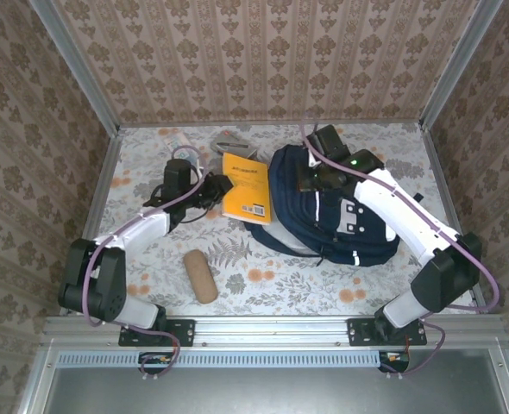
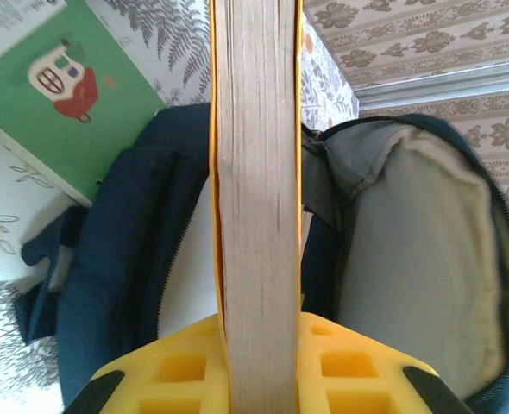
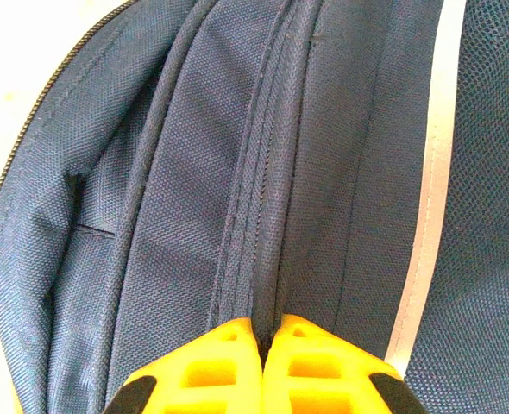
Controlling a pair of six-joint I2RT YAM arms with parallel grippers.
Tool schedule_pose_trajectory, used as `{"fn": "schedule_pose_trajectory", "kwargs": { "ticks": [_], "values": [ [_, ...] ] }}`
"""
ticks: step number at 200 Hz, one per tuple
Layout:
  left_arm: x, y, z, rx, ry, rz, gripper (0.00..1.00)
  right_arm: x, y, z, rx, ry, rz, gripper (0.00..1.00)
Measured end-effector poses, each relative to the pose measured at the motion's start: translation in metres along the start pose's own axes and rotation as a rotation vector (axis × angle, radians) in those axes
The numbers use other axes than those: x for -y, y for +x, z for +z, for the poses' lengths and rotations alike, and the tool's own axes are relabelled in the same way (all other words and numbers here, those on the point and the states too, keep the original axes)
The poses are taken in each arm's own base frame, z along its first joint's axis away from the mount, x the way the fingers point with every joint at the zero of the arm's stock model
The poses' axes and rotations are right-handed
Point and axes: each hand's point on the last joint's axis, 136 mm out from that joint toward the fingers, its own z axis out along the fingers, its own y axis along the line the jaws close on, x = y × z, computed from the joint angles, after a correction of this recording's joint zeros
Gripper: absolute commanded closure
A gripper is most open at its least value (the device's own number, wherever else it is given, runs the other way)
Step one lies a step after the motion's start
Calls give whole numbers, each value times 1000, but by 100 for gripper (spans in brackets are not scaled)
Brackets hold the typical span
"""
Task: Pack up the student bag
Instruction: Open the student bag at the center of the table, then place the book in the student bag.
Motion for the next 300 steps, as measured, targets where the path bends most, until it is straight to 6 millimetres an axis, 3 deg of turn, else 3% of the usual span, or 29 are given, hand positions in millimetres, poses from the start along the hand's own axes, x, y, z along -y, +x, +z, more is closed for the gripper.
{"fn": "schedule_pose_trajectory", "kwargs": {
  "ticks": [41, 84, 179, 186, 206, 234, 251, 269, 300],
  "values": [
    [3, 16, 31, -13, 13, -11, 100, 2, -7, -12, -2, -98, 42, 100],
    [26, 57, 83, -108, 74, 0, 100, 12, -29, -31, 57, -196, 134, 100],
    [69, 123, 169, -234, 108, 97, 100, 5, -28, -21, 52, -272, 179, 100],
    [71, 128, 174, -243, 101, 111, 94, 5, -28, -21, 52, -272, 179, 100],
    [75, 142, 183, -267, 88, 152, 60, 7, -28, -21, 51, -269, 182, 100],
    [72, 146, 186, -277, 50, 185, 30, 11, -28, -22, 51, -265, 191, 100],
    [61, 145, 186, -275, 9, 206, 20, 13, -28, -23, 54, -267, 192, 100],
    [55, 142, 181, -271, -26, 217, 18, 18, -27, -27, 63, -268, 194, 100],
    [61, 126, 150, -244, -54, 247, 16, 26, -21, -33, 72, -273, 191, 100]
  ]
}}
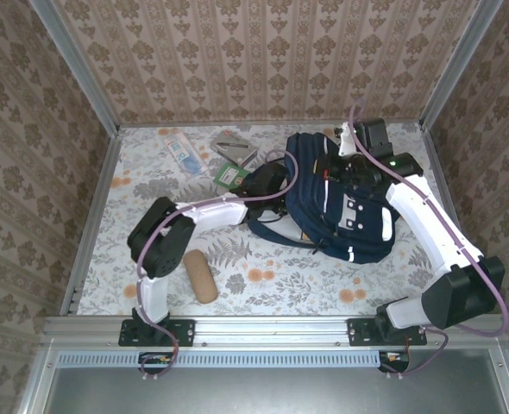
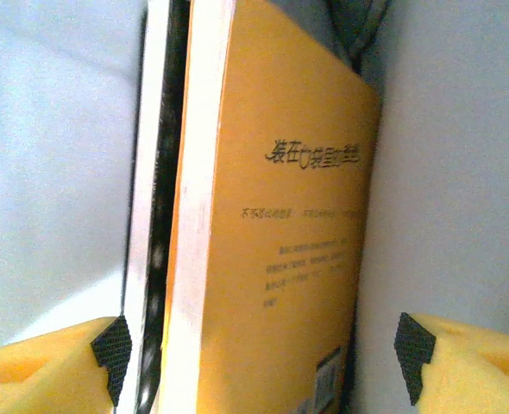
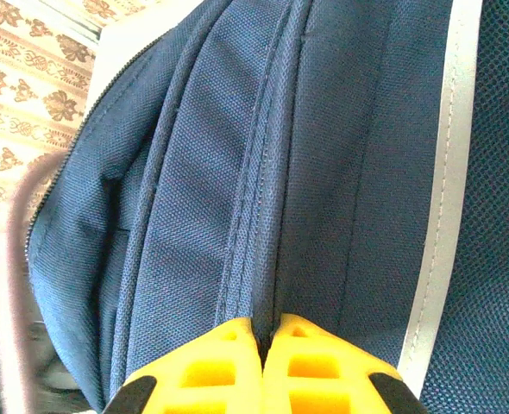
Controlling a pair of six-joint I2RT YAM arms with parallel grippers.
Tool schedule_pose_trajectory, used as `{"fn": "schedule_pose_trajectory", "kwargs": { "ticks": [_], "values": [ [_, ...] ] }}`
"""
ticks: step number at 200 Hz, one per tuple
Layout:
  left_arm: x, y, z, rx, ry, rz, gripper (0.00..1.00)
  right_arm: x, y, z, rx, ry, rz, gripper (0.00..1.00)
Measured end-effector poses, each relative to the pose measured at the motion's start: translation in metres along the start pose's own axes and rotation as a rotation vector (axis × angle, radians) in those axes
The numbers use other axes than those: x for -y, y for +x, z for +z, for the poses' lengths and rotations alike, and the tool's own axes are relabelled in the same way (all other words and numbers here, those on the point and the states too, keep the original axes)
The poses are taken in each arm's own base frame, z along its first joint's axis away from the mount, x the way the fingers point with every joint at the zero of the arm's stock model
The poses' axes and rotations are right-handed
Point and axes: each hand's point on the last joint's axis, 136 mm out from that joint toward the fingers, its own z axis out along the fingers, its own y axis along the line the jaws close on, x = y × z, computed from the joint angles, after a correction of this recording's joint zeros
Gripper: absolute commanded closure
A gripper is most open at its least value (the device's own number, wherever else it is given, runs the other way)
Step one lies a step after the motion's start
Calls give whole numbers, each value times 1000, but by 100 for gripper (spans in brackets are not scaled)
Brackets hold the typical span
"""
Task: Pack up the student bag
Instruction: Place the book in the student bag, then close the student bag at the center of the table.
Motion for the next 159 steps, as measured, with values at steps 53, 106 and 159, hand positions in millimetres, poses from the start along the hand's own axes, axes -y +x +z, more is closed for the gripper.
{"fn": "schedule_pose_trajectory", "kwargs": {
  "ticks": [53, 106, 159],
  "values": [
    [10, -37, -81, 135, -41, 77, 19, 11, 9, 2, -14, 26, -66, 100],
    [-31, -64, -115, 186, -176, 109, 33, 33, 13, -3, 2, 94, -80, 100],
    [-66, -88, -123, 196, -224, 90, 43, 56, 19, -4, 1, 178, -79, 100]
  ]
}}
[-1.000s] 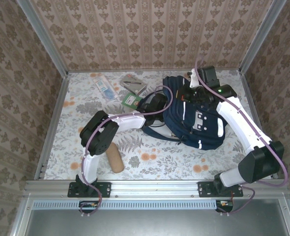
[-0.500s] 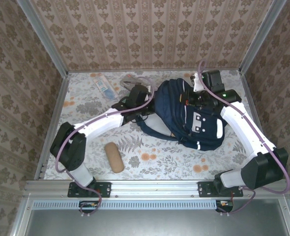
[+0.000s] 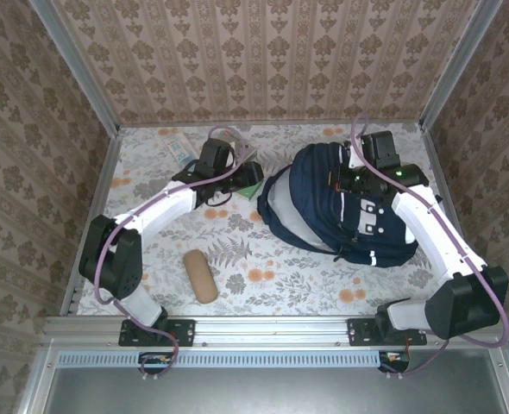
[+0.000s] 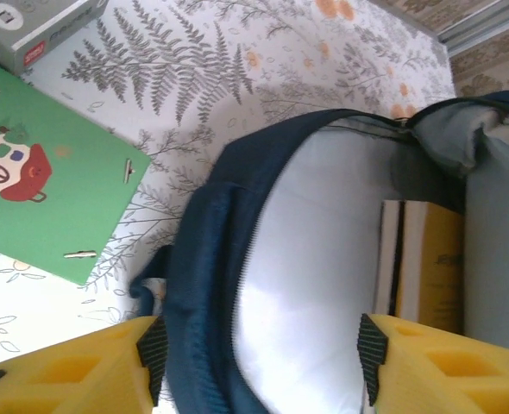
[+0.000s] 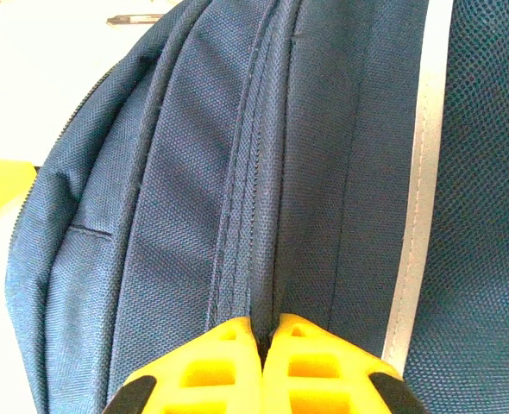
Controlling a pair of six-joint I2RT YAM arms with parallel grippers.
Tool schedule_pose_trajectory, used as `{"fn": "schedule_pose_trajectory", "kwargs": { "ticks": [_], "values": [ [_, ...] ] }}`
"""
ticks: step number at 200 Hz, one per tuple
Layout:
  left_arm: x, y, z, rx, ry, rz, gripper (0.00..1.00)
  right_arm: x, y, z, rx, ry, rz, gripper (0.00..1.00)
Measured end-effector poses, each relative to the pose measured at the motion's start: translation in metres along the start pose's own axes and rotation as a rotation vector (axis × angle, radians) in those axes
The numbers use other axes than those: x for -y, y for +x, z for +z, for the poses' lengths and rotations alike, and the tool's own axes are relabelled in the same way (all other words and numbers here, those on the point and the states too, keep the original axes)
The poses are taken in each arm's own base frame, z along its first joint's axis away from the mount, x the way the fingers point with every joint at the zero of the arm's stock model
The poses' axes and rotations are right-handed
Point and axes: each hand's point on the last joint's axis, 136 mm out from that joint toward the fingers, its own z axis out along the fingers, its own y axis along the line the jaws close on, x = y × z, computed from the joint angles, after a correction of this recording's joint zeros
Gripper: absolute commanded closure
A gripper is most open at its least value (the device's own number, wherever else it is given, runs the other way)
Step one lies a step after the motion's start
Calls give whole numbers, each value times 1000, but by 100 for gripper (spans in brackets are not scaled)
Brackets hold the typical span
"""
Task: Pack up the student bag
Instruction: Close the student bag at the center of the table, then move the pencil case to the center of the table.
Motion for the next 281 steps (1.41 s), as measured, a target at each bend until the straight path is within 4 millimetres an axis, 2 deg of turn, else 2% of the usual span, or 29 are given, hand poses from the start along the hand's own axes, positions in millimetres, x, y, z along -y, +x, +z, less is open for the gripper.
{"fn": "schedule_pose_trajectory", "kwargs": {
  "ticks": [19, 28, 41, 55, 63, 90, 119, 150, 166, 178, 200, 220, 281],
  "values": [
    [-13, -3, 16, -25, -34, 13, 45, 2, 4, 0, -12, 6, 4, 100],
    [-19, -4, 26, -40, -52, 22, 47, 3, 6, 1, -17, 7, 5, 96],
    [-29, -6, 40, -62, -77, 33, 49, 2, 7, 1, -20, 2, 9, 85],
    [-40, -12, 59, -78, -103, 46, 50, 0, 9, 1, -24, -4, 8, 67],
    [-46, -14, 68, -90, -116, 50, 50, -1, 10, 0, -26, -8, 6, 62],
    [-73, -18, 91, -120, -170, 54, 51, -7, 17, -1, -34, -15, -6, 57],
    [-101, -28, 95, -134, -218, 45, 51, -16, 26, -4, -40, -12, -34, 56],
    [-126, -48, 97, -115, -248, 33, 51, -40, 38, -3, -59, -40, -76, 55],
    [-136, -46, 98, -127, -263, 22, 52, -57, 46, 2, -75, -64, -100, 54],
    [-139, -42, 99, -134, -267, 18, 57, -70, 53, 10, -99, -84, -118, 54],
    [-141, -37, 98, -122, -259, 10, 60, -88, 62, 28, -137, -104, -130, 54],
    [-144, -24, 85, -113, -259, -26, 60, -101, 66, 48, -164, -114, -130, 54],
    [-163, 48, 12, -123, -365, -216, 58, -136, 77, 102, -212, -142, -77, 52]
  ]
}}
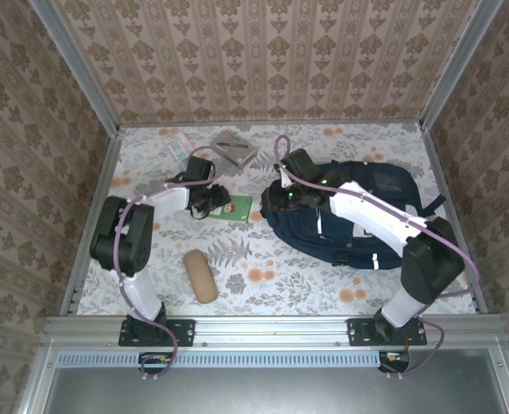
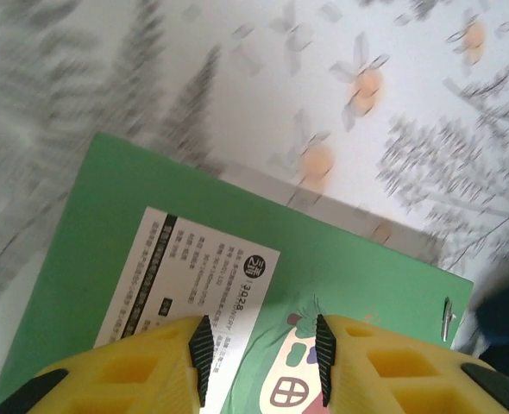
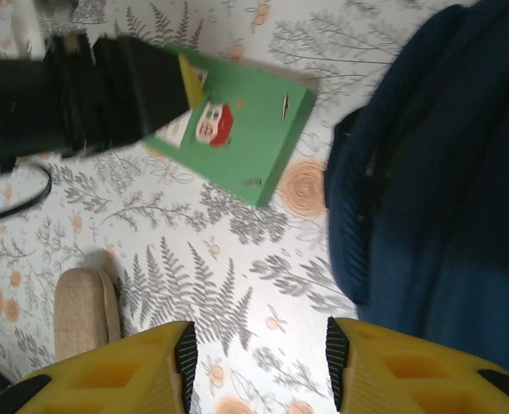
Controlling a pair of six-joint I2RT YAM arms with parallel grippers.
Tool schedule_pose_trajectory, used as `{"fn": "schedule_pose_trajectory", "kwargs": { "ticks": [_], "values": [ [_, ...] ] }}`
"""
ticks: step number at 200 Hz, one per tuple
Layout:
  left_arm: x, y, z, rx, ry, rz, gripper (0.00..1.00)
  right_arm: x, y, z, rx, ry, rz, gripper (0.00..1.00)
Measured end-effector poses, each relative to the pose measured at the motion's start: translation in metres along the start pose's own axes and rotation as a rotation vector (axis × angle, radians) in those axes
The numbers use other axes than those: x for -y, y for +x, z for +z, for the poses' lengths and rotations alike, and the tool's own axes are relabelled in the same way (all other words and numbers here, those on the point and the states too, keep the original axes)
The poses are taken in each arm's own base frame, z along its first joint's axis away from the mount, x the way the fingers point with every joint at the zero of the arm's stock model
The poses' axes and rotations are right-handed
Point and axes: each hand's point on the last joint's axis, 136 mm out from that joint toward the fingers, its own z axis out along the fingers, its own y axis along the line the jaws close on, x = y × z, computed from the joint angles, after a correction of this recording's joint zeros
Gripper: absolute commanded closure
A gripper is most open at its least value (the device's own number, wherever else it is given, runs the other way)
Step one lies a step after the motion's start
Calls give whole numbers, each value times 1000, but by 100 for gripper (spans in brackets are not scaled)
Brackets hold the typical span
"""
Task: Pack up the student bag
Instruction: Move the pencil case to the center of the table, then pick up the pencil case from the center of the table.
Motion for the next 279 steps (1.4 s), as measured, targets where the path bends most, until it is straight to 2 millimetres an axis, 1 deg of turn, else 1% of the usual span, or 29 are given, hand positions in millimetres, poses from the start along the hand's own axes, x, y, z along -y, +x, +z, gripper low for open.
{"fn": "schedule_pose_trajectory", "kwargs": {
  "ticks": [23, 34, 45, 59, 80, 92, 100, 118, 131, 146, 170, 187, 202, 215, 225, 279],
  "values": [
    [-16, 24, -17, -2, -24, -51, 53, -13, 8, 29, -35, -11, 17, 51],
    [-19, 32, -25, -5, -29, -60, 50, -17, 13, 45, -54, -12, 27, 51],
    [-19, 36, -32, -4, -26, -62, 49, -19, 19, 58, -74, -6, 38, 51],
    [-17, 34, -44, 14, -19, -52, 48, -19, 27, 73, -97, 4, 53, 51],
    [-13, 25, -62, 65, -4, -17, 50, -17, 36, 90, -123, 21, 73, 52],
    [-15, 20, -67, 82, 0, -2, 51, -16, 38, 97, -129, 31, 82, 53],
    [-19, 16, -68, 89, -4, 1, 52, -16, 39, 102, -130, 34, 85, 53],
    [-36, 13, -66, 84, -31, 2, 57, -16, 40, 109, -128, 39, 99, 53],
    [-48, 14, -60, 66, -55, 4, 59, -16, 41, 114, -127, 38, 111, 53],
    [-60, 20, -51, 31, -80, 6, 63, -15, 42, 119, -128, 40, 129, 53],
    [-72, 29, -39, -18, -100, 6, 64, -14, 43, 130, -131, 42, 144, 54],
    [-72, 29, -34, -24, -91, 13, 65, -14, 44, 137, -137, 47, 154, 54],
    [-73, 31, -30, -37, -88, 13, 70, -15, 44, 143, -137, 45, 159, 54],
    [-71, 30, -29, -36, -73, 17, 71, -15, 43, 149, -135, 43, 168, 54],
    [-70, 30, -28, -34, -64, 18, 74, -13, 44, 153, -139, 47, 174, 54],
    [-68, 29, -26, -20, -42, 21, 75, -15, 43, 155, -143, 39, 222, 55]
  ]
}}
